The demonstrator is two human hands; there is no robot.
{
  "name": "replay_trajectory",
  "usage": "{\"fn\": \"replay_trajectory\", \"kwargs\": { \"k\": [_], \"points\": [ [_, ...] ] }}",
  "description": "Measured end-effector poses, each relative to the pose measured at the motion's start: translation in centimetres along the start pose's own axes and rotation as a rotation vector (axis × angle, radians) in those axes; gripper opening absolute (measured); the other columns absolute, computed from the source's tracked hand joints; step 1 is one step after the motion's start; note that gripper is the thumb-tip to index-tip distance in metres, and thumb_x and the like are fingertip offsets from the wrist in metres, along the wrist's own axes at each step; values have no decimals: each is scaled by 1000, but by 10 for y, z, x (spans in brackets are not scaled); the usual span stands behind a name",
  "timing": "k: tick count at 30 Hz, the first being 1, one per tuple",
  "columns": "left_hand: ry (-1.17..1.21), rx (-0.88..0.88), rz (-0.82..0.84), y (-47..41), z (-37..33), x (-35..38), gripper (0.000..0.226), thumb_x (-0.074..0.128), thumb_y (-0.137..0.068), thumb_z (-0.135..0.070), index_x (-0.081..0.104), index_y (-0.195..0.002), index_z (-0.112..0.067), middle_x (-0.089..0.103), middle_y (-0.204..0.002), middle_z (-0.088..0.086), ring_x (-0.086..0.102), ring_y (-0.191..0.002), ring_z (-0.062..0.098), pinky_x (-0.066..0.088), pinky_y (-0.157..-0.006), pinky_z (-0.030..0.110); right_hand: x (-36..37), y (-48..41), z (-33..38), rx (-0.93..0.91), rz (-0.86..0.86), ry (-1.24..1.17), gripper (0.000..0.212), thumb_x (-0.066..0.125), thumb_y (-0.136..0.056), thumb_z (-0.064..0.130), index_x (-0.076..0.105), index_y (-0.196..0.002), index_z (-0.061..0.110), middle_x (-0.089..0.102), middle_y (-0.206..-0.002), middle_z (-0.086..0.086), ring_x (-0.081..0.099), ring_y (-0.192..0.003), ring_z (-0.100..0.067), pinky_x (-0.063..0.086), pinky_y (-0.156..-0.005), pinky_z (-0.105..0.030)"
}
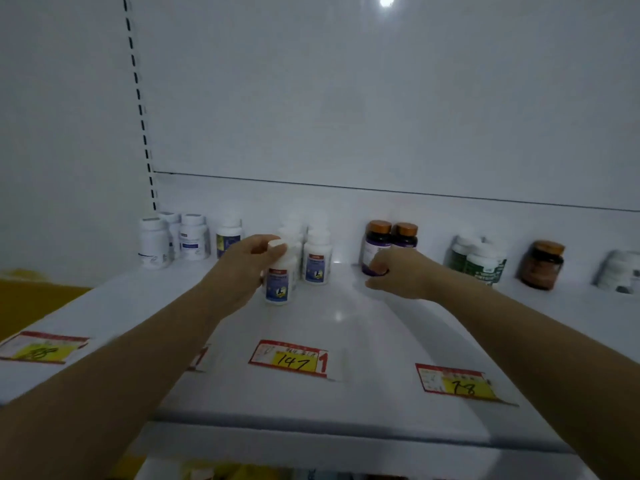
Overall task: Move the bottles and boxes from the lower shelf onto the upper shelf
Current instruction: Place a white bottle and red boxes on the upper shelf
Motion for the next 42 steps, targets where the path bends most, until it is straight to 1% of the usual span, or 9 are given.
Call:
{"fn": "replay_trajectory", "kwargs": {
  "k": [3,8,14,20,22,25,31,36,42],
  "points": [
    [3,17,14,-8,3,-2,24,52,-95,-17,55,-118,-13,63,-100,-5,58,-90,10,49,-76,27,4,7,9,50,-6,-7,37,52,-93,31,59,-121,8,61,-119,-11,58,-106,-25,46,-91,-30],
    [-18,28,-10,-13,6,-1,34,56,-93,-20,56,-124,-8,61,-123,10,58,-112,26,46,-100,44,6,10,15,90,9,12,46,53,-94,33,49,-134,11,55,-131,-8,54,-116,-23,43,-96,-28],
    [-110,67,-28,-14,3,2,37,53,-94,-21,54,-128,-6,59,-126,15,57,-115,30,47,-99,46,1,14,12,85,5,29,42,52,-94,32,52,-130,10,58,-127,-9,55,-113,-24,44,-94,-28],
    [-145,-11,-33,-13,1,8,32,50,-96,-25,53,-118,-2,57,-126,16,57,-106,25,45,-86,34,4,14,3,62,17,21,47,54,-93,33,48,-135,12,54,-133,-7,53,-118,-22,42,-98,-28],
    [-241,-45,-99,-14,-2,9,36,54,-93,-28,48,-116,-1,51,-132,20,53,-107,27,43,-86,37,4,15,-2,51,28,17,48,55,-93,33,47,-136,12,53,-134,-7,52,-119,-22,41,-99,-29],
    [-373,-102,-177,-10,-11,9,70,64,-87,-28,29,-143,-2,34,-149,15,39,-132,29,36,-97,35,2,17,-9,27,37,35,50,55,-92,34,46,-136,13,53,-135,-7,52,-120,-22,41,-101,-30],
    [-886,-154,-140,20,-32,12,57,64,-87,-25,43,-132,2,49,-115,13,41,-94,19,36,-65,25,-6,33,-15,-18,55,94,50,54,-93,36,45,-137,13,52,-135,-8,51,-120,-23,41,-100,-30],
    [-1287,-134,56,62,-55,24,60,60,-88,-41,45,-133,-4,48,-138,13,49,-123,26,41,-97,32,-20,69,-10,-30,36,121,50,54,-93,35,46,-136,12,51,-137,-8,49,-123,-23,40,-101,-29],
    [-1343,-51,166,120,-73,42,67,59,-86,-45,43,-136,-3,46,-141,14,45,-128,28,38,-102,34,-36,138,-6,0,-3,131,49,54,-93,35,47,-136,12,49,-140,-7,46,-128,-23,37,-105,-31]
  ]
}}
Point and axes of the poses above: each hand's wrist, its own y-axis away from the middle knuckle, its own x-axis out of the palm, z = x × y, the point moved 1 cm from there along -y, towards the middle knuckle
